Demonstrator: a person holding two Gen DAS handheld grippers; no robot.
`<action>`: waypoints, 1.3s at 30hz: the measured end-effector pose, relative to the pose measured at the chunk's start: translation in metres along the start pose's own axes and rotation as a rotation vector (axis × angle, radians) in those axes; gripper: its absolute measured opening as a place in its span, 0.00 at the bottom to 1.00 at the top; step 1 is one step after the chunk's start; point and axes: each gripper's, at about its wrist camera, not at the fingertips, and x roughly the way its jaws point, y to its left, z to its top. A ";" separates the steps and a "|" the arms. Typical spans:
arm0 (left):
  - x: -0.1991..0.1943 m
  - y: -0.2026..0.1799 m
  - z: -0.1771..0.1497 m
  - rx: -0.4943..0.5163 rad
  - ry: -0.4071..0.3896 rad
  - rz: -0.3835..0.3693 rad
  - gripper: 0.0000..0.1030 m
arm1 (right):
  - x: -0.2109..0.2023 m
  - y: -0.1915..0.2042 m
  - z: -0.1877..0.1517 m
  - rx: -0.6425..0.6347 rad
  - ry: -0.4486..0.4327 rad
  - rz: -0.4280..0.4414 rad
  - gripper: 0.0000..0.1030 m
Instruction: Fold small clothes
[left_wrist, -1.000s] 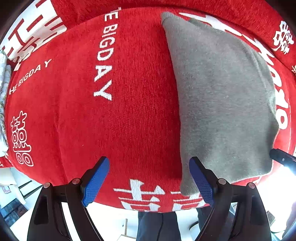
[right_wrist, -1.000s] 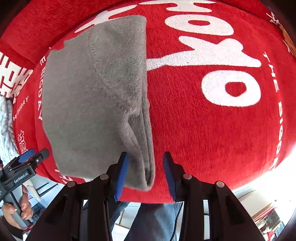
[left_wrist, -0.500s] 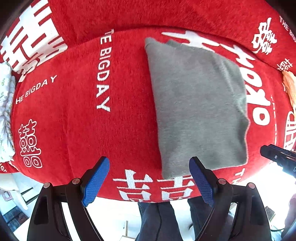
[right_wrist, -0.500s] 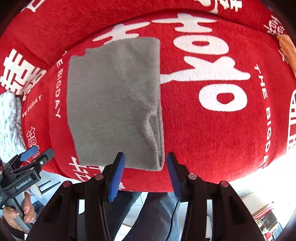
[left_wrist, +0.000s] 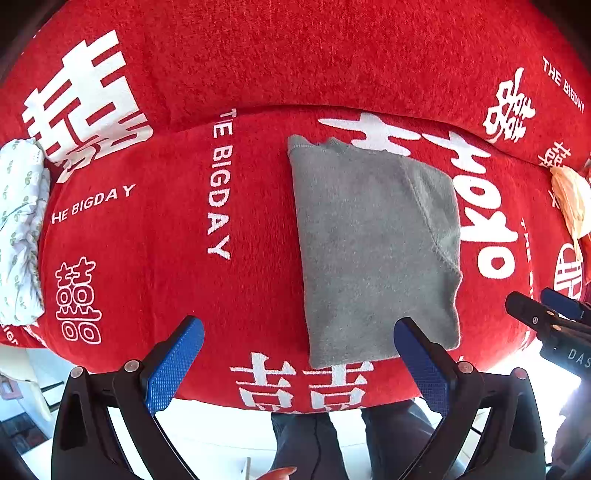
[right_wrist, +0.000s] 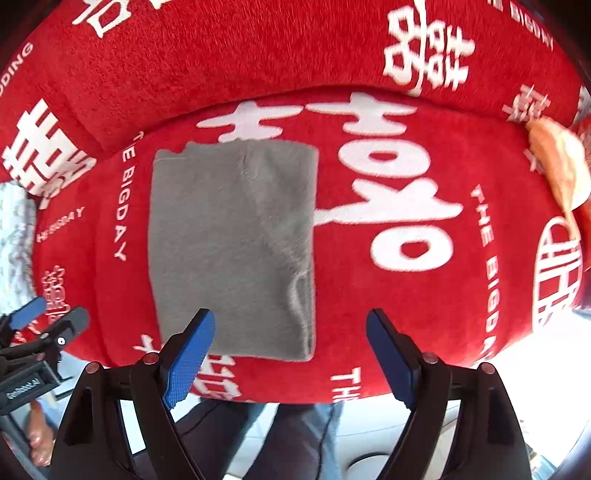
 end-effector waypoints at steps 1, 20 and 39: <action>0.000 0.000 0.001 -0.004 0.002 0.005 1.00 | -0.002 0.001 0.002 -0.004 -0.012 -0.007 0.84; -0.010 -0.013 0.003 -0.008 -0.003 0.050 1.00 | -0.005 0.011 0.003 -0.003 -0.007 -0.028 0.84; -0.011 -0.012 0.001 -0.022 -0.002 0.054 1.00 | -0.007 0.012 0.002 -0.002 -0.007 -0.032 0.84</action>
